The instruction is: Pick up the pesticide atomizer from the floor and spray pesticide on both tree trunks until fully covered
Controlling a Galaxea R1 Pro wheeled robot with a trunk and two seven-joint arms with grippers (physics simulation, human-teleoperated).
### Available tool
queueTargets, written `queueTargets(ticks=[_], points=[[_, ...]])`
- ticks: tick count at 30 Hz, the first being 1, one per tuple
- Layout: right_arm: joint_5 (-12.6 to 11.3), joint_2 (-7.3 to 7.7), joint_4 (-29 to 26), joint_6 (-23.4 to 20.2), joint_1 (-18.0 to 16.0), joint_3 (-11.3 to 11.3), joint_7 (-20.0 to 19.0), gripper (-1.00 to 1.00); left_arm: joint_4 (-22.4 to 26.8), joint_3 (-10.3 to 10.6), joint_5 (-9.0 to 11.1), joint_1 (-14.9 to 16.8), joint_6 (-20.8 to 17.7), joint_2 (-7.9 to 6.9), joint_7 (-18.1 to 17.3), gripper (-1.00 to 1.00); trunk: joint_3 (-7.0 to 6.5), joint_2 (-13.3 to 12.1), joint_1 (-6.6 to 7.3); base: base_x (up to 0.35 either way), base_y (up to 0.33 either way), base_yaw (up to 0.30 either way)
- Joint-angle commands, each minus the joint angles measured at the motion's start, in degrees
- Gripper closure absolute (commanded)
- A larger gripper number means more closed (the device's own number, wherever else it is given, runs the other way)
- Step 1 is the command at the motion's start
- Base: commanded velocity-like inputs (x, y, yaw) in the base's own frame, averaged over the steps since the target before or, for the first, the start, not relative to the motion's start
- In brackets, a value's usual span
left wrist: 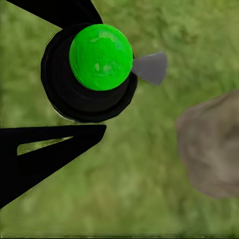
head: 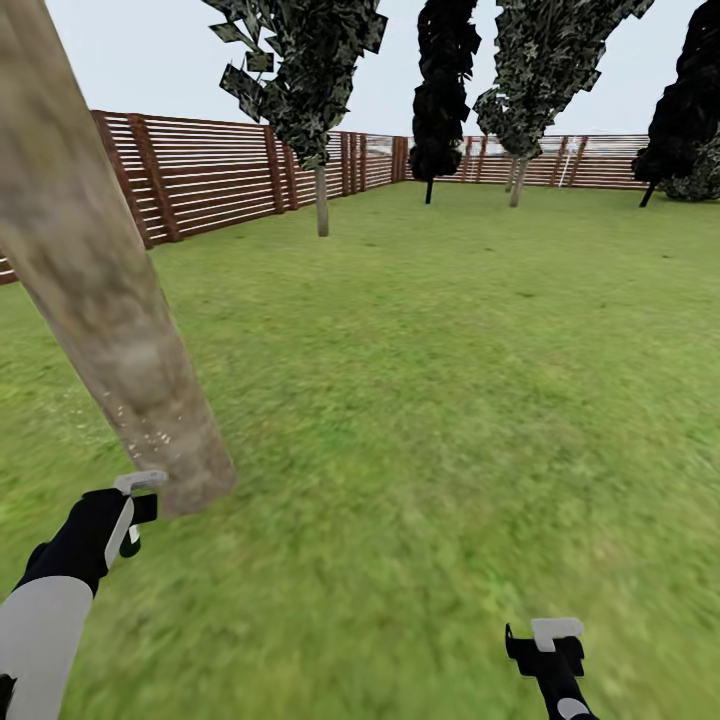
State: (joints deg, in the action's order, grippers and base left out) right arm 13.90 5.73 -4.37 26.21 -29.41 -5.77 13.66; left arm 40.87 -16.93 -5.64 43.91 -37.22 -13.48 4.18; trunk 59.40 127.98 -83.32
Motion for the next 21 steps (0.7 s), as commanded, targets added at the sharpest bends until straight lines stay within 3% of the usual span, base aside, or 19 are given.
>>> queueTargets(ticks=[1,7,14,21], points=[[0.6,-0.01,0.07,0.16,-0.04,-0.47,0.14,-1.0,0.09,-0.12,-0.6,0.04,-0.31,0.03,-0.22,1.0,0.05,0.02,-0.01,0.185,-0.217,0.002],[0.6,-0.01,0.07,0.17,-0.04,-0.47,0.14,-1.0,0.09,-0.12,-0.6,0.04,-0.31,0.03,-0.22,1.0,0.05,0.02,-0.01,0.182,-0.219,0.029],[0.6,-0.01,0.07,0.16,-0.04,-0.47,0.14,-1.0,0.17,-0.06,-0.64,0.04,-0.34,0.03,-0.22,1.0,0.05,0.02,-0.01,0.166,-0.229,0.257],[0.6,-0.01,0.07,0.16,-0.04,-0.47,0.14,-1.0,0.47,0.46,-0.62,1.12,-0.94,0.66,-0.35,1.0,0.05,0.02,-0.01,-0.012,-0.264,0.276]])
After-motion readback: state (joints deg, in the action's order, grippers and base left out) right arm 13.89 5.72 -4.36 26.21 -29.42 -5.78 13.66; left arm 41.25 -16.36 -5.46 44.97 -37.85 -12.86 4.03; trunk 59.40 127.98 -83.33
